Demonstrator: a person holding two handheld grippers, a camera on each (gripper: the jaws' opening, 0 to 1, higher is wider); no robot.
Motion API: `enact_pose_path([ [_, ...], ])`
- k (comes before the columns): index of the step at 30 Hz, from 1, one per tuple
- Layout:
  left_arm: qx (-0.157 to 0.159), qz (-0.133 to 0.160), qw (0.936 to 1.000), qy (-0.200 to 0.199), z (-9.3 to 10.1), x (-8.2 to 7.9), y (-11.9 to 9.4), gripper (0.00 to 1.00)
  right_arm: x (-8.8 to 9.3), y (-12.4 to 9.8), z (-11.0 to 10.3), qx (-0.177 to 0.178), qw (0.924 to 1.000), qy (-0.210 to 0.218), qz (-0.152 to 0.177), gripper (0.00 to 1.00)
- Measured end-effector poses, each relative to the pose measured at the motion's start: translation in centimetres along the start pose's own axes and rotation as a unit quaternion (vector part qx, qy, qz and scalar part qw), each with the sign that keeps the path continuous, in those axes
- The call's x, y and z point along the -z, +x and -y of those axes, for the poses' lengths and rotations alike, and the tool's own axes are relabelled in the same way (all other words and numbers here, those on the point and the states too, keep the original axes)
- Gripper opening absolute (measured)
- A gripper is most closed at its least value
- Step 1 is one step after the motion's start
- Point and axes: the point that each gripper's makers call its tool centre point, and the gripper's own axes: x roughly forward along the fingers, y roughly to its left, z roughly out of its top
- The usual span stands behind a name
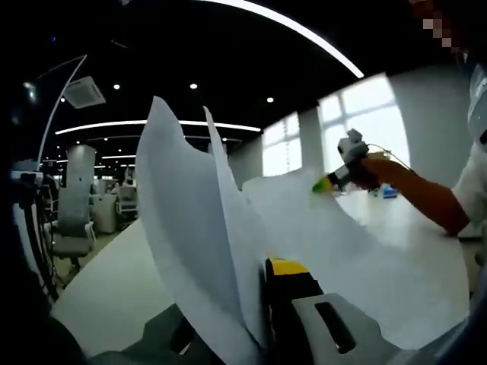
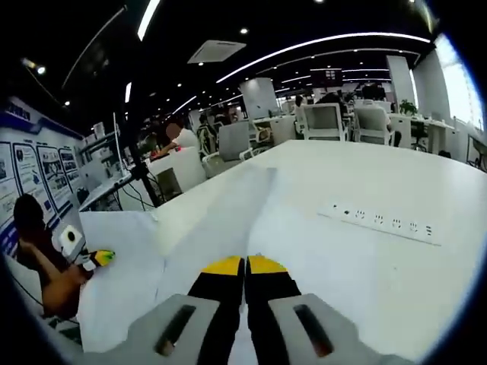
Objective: Organize the stack of printing papers by aligning and flattening the scattered papers on the table
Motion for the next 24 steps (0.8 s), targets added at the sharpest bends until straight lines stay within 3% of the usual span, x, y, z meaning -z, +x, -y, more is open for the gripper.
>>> enact_pose_path([
  [8,0.001,0.000,0.9999,0.012,0.07,0.05,0.08,0.09,0.21,0.16,0.26,0.003,1.0000,-0.001,-0.004,0.00],
  [17,0.004,-0.009,0.9974,0.071,0.35,0.35,0.19,0.08,-0.26,-0.13,-0.05,0.001,1.0000,-0.007,0.002,0.00],
  [24,0.000,-0.019,0.9975,0.068,-0.08,0.69,0.27,0.08,-0.27,-0.30,-0.04,0.001,1.0000,-0.008,0.001,0.00],
])
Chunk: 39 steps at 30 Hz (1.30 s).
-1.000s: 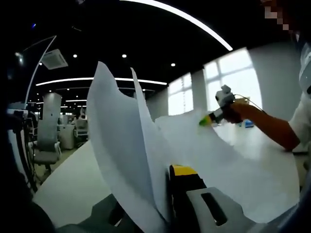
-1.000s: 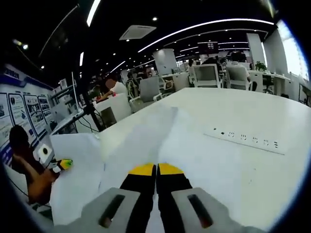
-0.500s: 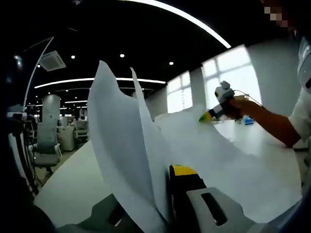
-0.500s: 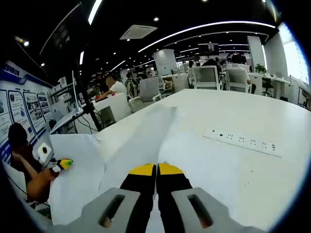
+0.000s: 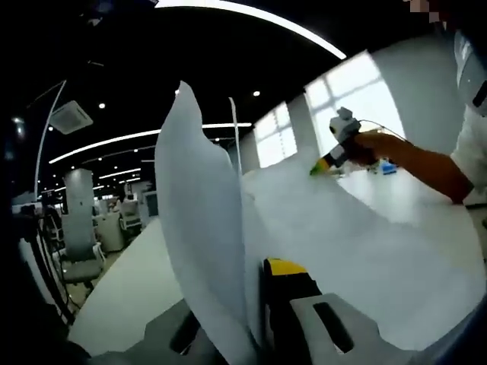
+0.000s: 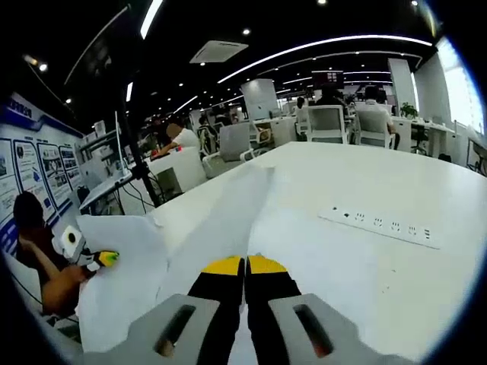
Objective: Organize the stack of printing papers by aligning and flattening the scattered papers on the table
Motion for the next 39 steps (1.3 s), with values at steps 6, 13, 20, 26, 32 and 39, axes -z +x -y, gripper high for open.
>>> enact_pose_path([
  [6,0.004,0.000,0.9998,-0.019,0.1,0.1,0.1,0.08,-0.3,-0.4,-0.2,0.002,1.0000,-0.004,0.004,0.00],
  [13,0.000,-0.004,0.9997,-0.023,-0.1,0.3,0.2,0.08,-1.1,-1.3,-0.3,0.006,0.9998,-0.008,0.017,0.00],
  [20,0.004,-0.005,0.9996,-0.026,0.1,0.3,0.2,0.09,-3.2,-3.6,-0.4,0.015,0.9981,-0.016,0.057,0.00],
  [26,0.006,-0.007,0.9996,-0.025,0.1,0.4,0.3,0.09,-4.3,-5.6,-0.4,0.022,0.9962,-0.017,0.083,0.00],
  [32,0.010,-0.008,0.9997,-0.021,0.4,0.5,0.3,0.09,-4.3,-6.2,0.5,0.028,0.9955,-0.006,0.090,0.00],
  [39,0.006,0.003,0.9991,-0.042,-0.2,0.1,0.0,0.09,-4.8,-7.3,0.8,0.038,0.9945,-0.007,0.097,0.00],
])
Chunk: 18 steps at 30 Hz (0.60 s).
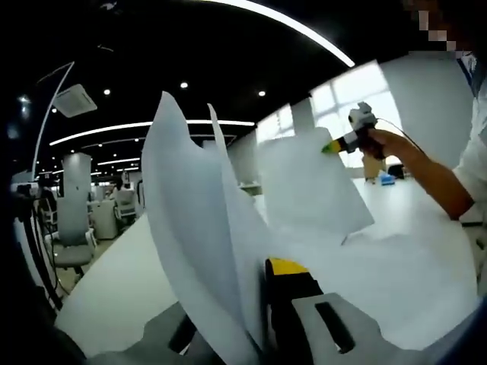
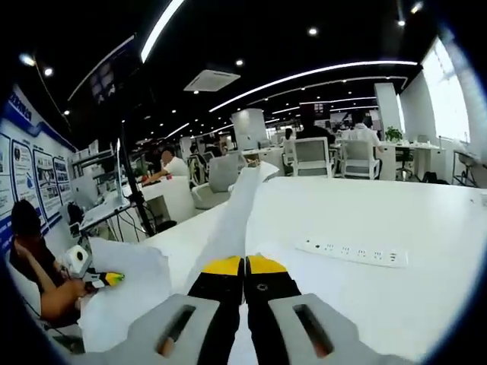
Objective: Organize the stack of printing papers by aligning and flattening the scattered papers on the table
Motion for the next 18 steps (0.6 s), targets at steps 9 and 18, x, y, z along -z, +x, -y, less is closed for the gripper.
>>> enact_pose_path([
  [9,-0.001,-0.005,0.9998,-0.021,-0.4,0.2,0.2,0.08,-1.8,-1.5,-1.7,-0.009,0.9995,-0.015,0.028,0.00],
  [18,-0.002,-0.005,0.9971,-0.076,-0.6,0.1,0.1,0.06,-4.8,-4.4,-4.9,-0.030,0.9952,-0.052,0.076,0.00],
])
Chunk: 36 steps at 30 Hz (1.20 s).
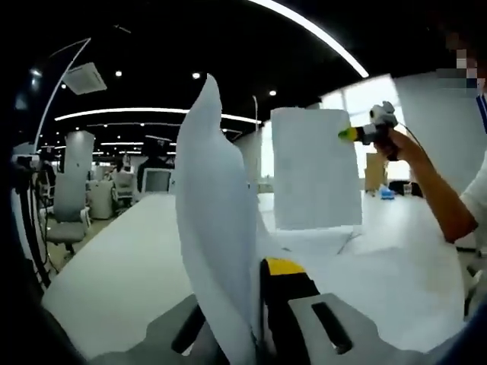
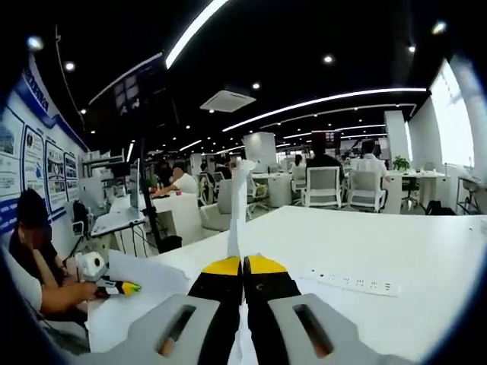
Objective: Organize the stack of printing papers by aligning and flattening the scattered papers on the table
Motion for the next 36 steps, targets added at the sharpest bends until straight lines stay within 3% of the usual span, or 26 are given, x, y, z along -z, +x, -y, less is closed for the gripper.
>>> enact_pose_path([
  [7,0.004,-0.001,0.9996,-0.029,0.1,0.0,0.0,0.06,-2.6,-2.3,-2.5,-0.039,0.9980,-0.001,0.049,0.00],
  [9,0.005,0.002,0.9996,-0.029,0.2,0.0,-0.1,0.06,-3.3,-2.9,-4.0,-0.071,0.9955,-0.007,0.063,0.00],
  [13,0.007,0.003,0.9994,-0.032,0.3,-0.1,-0.1,0.06,-3.4,-3.2,-5.6,-0.093,0.9934,-0.015,0.065,0.00],
  [26,0.006,0.002,0.9994,-0.033,0.3,0.1,0.0,0.06,-1.6,-2.4,-9.0,-0.160,0.9865,-0.031,0.017,0.00],
  [36,0.010,0.001,0.9991,-0.040,0.3,0.2,0.1,0.06,-0.6,-1.5,-9.3,-0.170,0.9852,-0.023,-0.005,0.00],
])
